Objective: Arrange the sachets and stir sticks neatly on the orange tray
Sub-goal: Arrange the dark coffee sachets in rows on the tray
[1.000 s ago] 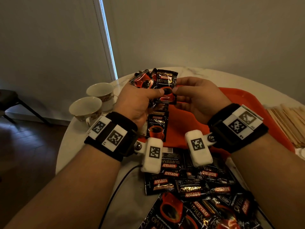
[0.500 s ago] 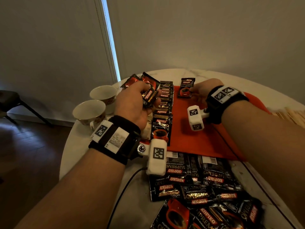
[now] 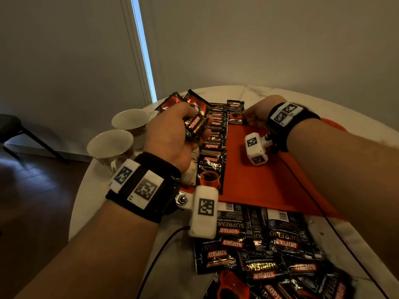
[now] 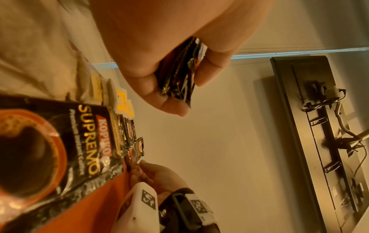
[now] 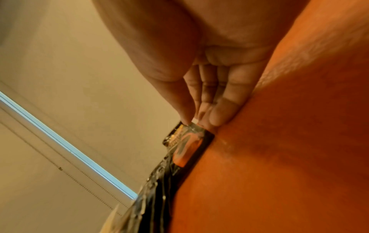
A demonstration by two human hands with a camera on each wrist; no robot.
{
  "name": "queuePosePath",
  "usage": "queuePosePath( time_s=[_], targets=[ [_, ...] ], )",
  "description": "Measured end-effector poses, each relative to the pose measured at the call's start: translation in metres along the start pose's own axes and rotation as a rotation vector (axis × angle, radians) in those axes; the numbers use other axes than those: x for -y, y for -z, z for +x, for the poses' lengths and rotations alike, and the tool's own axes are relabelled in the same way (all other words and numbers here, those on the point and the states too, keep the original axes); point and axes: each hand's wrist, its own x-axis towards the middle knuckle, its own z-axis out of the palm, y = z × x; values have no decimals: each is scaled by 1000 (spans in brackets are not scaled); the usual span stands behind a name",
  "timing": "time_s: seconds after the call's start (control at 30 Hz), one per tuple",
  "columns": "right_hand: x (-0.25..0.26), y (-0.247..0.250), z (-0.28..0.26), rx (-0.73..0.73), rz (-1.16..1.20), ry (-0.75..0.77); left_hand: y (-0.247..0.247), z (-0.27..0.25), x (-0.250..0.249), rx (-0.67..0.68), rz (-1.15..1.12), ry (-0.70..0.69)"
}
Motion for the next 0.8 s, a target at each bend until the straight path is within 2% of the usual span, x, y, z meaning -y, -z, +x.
queuePosePath(
  time_s=[0.13,0.27,0.4,0.5,0.6,0.7,0.8],
  targets=[
    [-7,-3,8,0,15,38,0,-1,-1,4,-4,4],
    [2,-17,-8,78,-78,83,0,-2,0,17,4,2],
    [3,-21,-7,117,-138,57,-1,-3,1,25,11,13],
    [1,-16,-8,131,-43,64,0,-3,1,49,-10,29],
    [2,-10,-32,155,172,113,-1,-3,3,88,-1,31],
    [6,-2,-72,332,320,201,-2,-3,6,121,60,8],
    [0,0,-100,482,308,309,-3,-5,7,151,118,-39]
  ],
)
